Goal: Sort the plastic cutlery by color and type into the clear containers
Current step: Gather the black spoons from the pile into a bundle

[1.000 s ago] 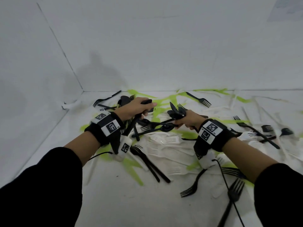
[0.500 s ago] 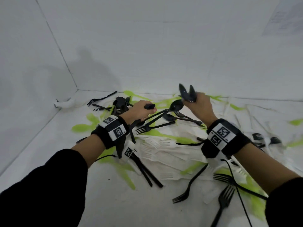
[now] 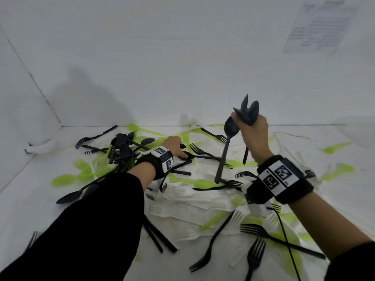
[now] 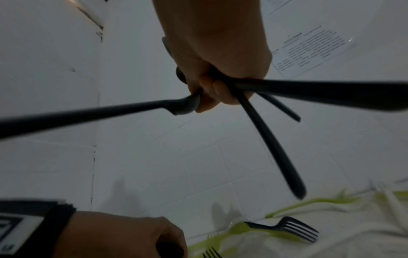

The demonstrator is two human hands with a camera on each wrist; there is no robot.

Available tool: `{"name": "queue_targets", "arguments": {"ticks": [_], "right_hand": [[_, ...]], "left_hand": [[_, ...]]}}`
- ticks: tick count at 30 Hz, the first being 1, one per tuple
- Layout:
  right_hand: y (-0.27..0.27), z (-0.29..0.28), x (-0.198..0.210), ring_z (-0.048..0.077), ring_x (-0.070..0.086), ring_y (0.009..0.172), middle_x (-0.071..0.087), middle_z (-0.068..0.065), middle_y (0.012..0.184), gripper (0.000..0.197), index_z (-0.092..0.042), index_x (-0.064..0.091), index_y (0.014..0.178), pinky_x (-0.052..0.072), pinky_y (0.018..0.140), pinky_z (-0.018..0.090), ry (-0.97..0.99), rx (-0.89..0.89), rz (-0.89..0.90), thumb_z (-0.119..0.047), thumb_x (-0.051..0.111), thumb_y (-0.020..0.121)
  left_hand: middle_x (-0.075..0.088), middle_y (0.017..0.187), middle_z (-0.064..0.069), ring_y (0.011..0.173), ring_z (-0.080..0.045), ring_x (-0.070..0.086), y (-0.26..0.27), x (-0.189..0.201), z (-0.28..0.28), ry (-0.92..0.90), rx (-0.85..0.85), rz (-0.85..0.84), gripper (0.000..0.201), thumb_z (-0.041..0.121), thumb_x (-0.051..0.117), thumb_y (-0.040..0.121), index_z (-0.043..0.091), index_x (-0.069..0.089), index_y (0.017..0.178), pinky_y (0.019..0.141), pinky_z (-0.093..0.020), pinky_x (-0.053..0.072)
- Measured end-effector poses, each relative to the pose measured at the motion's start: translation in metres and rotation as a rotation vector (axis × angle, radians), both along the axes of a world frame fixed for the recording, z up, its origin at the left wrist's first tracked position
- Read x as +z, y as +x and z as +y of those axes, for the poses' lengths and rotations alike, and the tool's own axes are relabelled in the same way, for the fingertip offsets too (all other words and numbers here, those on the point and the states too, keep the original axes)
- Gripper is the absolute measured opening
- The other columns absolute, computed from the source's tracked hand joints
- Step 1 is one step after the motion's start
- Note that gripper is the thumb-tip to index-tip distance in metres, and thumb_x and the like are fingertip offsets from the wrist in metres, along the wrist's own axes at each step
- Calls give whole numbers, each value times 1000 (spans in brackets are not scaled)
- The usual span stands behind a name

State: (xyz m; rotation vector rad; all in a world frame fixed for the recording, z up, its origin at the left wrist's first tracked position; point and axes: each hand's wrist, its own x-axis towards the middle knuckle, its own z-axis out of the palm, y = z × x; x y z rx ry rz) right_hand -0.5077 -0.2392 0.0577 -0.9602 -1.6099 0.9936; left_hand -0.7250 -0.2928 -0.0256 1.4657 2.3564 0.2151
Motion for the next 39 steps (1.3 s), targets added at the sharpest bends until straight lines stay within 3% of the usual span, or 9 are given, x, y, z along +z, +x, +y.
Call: {"name": "queue_targets", "arguments": {"ticks": [5,9,12,15,20,25,29,33,39], "right_hand": [[-6,-5,-14,15,54,69,56,-3,64,25,2,65,85,41,66,26,-36,24,-13,-23,69,83],[-14,-10,-15,16,56,71,60,3,69,30,5,66,91,42,68,30,-36,71,-37,-23,71,81],[-19,-13,-11,18,56,72,61,8,71,27,0,68,84,41,67,33,-27,111,-99,-25,73,78],[-26,-22,-4,16,58,72,60,-2,64,17,-23,64,63,44,69,33,-39,159,-104,-21,77,74],[-44,-53,4,-1,53,47,66,4,69,10,-15,69,73,46,60,20,-10,334,-77,-10,78,72],[-56,-67,3,0,50,40,62,-7,57,12,-9,70,78,43,55,15,17,348,-93,-14,79,71],[-61,-77,6,0,49,38,54,-16,39,12,-8,69,76,39,49,9,47,365,-78,-14,78,72],[-65,-80,5,0,47,37,51,-13,35,15,-12,65,66,38,48,8,27,375,-86,-15,78,72],[-61,-79,0,5,45,51,48,-6,57,26,-14,52,74,36,53,18,-60,380,-75,-27,75,77]], "left_hand": [[65,106,-16,97,-29,60,-3,0,-8,38,3,-104,39,25,75,78,-1,63,104,70,-31,44],[62,69,-5,53,-4,60,-9,9,-19,236,63,-319,18,15,73,79,4,63,90,39,-15,35],[61,64,3,50,0,57,-7,31,-35,461,34,-483,9,10,70,81,11,62,83,46,-16,38],[62,65,9,42,1,47,-1,60,-59,601,-50,-652,5,3,62,87,6,64,91,38,-12,31],[71,95,-1,79,-15,68,2,81,-91,663,-5,-1016,17,1,43,94,9,52,82,35,-16,27],[52,73,-4,44,-7,51,17,82,-99,671,119,-1073,15,3,37,94,13,46,87,36,-16,31],[50,66,2,52,-9,54,23,76,-115,634,100,-1217,10,24,50,87,14,47,89,49,-23,50],[48,70,4,53,-5,55,37,69,-121,561,102,-1161,31,42,29,99,22,50,91,54,-24,54],[59,86,5,68,-6,66,38,64,-125,494,14,-1155,6,14,49,96,16,53,93,55,-20,51]]}}
